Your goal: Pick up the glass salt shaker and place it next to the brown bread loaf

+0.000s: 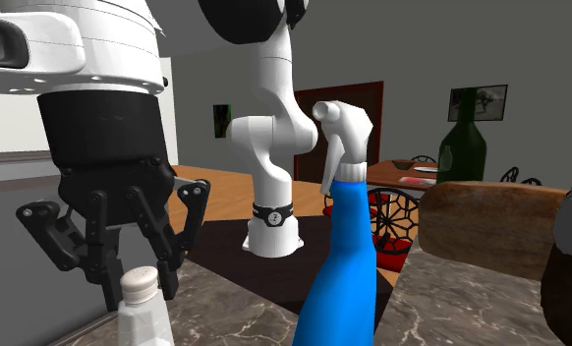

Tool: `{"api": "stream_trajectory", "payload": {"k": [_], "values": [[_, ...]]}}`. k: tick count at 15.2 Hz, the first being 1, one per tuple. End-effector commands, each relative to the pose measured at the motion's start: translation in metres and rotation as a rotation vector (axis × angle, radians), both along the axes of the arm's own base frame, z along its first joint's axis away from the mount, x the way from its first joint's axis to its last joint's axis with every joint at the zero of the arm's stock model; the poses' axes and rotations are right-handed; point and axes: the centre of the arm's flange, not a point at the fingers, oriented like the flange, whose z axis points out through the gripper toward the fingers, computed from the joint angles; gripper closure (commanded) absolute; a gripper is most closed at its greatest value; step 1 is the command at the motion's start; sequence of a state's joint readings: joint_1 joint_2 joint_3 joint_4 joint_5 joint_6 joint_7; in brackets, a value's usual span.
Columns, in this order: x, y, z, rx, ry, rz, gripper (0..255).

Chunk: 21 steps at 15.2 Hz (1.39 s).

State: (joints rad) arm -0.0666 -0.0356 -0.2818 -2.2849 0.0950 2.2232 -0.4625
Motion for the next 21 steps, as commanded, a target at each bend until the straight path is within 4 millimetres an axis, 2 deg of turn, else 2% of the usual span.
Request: {"api": "stream_trajectory", "payload": {"k": [1, 21], "values": [[-0.001, 0.0, 0.004, 0.001, 0.003, 0.0, 255], [0.0, 0.0, 0.11, 0.001, 0.003, 0.0, 255]]}}
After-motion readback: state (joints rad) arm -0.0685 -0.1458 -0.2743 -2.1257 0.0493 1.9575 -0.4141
